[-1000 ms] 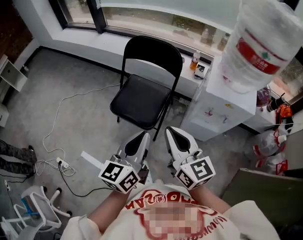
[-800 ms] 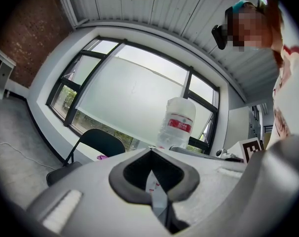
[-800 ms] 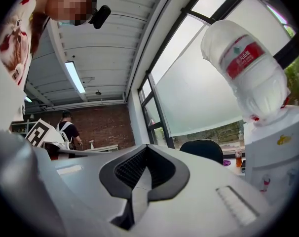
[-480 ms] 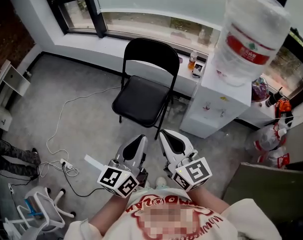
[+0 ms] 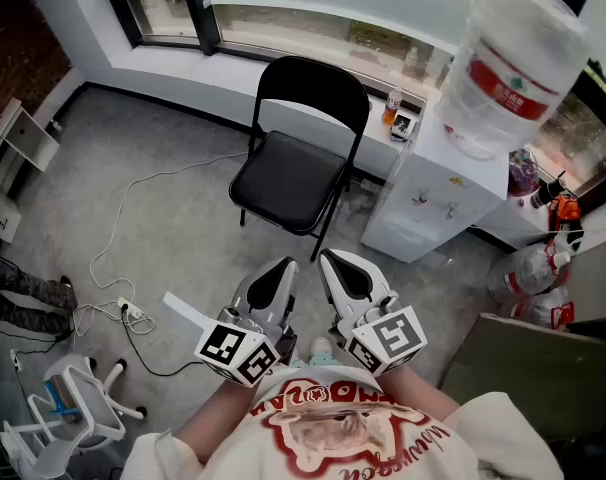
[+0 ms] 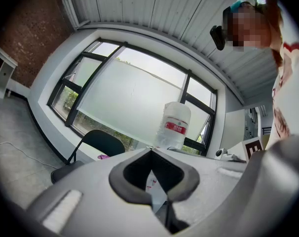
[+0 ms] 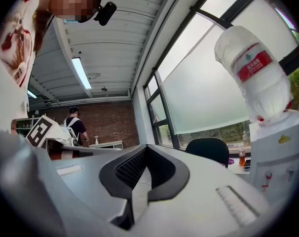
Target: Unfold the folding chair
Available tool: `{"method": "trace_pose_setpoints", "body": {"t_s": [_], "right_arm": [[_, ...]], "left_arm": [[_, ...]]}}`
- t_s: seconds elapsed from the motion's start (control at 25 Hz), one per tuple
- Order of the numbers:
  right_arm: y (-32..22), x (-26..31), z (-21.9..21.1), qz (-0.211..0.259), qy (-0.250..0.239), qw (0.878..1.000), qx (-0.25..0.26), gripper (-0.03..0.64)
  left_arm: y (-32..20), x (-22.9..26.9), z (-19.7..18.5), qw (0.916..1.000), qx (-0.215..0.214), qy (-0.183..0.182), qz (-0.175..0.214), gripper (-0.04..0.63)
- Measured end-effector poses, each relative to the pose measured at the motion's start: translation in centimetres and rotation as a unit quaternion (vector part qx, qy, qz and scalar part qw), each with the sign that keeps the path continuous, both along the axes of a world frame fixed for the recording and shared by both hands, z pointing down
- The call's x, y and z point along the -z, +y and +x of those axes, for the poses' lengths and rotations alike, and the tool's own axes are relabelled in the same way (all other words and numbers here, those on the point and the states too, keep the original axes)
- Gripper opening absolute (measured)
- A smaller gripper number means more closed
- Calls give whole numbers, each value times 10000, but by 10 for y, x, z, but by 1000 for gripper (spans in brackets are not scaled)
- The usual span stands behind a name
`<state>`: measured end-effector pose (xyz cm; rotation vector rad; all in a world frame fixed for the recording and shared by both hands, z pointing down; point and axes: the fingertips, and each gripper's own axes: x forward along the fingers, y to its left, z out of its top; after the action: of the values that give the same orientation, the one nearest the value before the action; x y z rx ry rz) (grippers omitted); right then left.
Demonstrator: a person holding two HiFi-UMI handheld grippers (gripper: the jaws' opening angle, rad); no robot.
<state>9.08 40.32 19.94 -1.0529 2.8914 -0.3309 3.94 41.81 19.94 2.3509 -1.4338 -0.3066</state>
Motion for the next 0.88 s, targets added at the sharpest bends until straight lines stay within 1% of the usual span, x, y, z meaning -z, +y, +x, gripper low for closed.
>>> {"method": "trace_pose_setpoints", "body": {"t_s": [0.48, 0.88], "right_arm": [[18, 4, -23, 90, 115, 9998, 124, 21], [23, 6, -31, 133, 175, 9996, 202, 21]], "left_arm": [[16, 1, -22, 9999, 89, 37, -30, 2], [20, 4, -25, 10000, 90, 32, 8, 2]]}}
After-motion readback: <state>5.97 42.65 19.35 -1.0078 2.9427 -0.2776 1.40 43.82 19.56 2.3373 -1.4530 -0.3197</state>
